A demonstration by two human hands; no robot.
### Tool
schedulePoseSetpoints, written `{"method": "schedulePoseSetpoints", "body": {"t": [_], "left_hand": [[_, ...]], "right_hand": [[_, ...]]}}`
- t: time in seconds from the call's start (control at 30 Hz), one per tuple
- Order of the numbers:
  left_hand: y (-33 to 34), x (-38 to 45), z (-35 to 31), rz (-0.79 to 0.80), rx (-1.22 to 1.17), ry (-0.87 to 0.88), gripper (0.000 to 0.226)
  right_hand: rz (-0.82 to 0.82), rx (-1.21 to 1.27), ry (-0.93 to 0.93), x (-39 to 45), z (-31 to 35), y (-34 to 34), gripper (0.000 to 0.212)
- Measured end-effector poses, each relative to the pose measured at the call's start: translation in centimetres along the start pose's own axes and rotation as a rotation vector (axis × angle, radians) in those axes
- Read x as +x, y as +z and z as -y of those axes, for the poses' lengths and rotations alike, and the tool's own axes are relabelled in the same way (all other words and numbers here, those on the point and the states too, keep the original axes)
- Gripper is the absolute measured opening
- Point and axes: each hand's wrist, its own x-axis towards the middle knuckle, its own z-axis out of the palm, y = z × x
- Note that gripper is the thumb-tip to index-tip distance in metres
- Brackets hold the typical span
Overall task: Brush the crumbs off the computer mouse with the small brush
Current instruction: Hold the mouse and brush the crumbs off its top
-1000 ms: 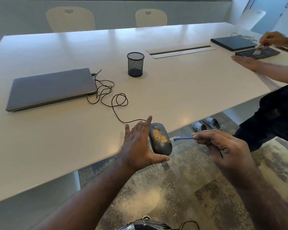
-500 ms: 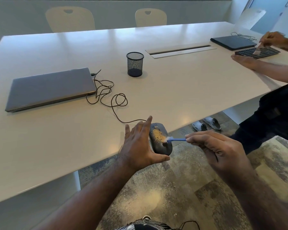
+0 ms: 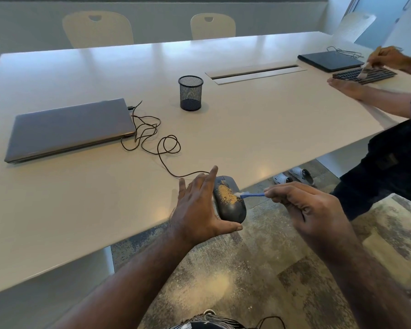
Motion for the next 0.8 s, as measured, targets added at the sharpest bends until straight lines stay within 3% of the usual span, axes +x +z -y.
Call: {"method": "schedulePoseSetpoints", "body": {"t": [0.23, 0.37, 0.57, 0.7, 0.8], "left_hand": [[0.1, 0.0, 0.2, 0.01, 0.012, -0.007, 0.137], [0.2, 0.0, 0.1, -0.001, 0.016, -0.005, 0.136], [0.1, 0.1, 0.6, -0.013, 0.03, -0.014, 0.137], [0.0, 0.2, 0.4, -0.005, 0.03, -0.006, 0.137], [0.2, 0.2, 0.2, 0.004, 0.032, -0.005, 0.137]], "right_hand": [[-0.048, 0.016, 0.012, 0.2, 0.2, -0.6, 0.032], [0.016, -0.006, -0.014, 0.3, 0.6, -0.2, 0.032], [-0.015, 0.013, 0.075, -0.1, -0.1, -0.7, 0.034], [-0.125, 0.21, 0.228, 0.0, 0.7, -1.0, 0.025], [-0.072, 0.383, 0.321, 0.0, 1.8, -0.5, 0.02]]}}
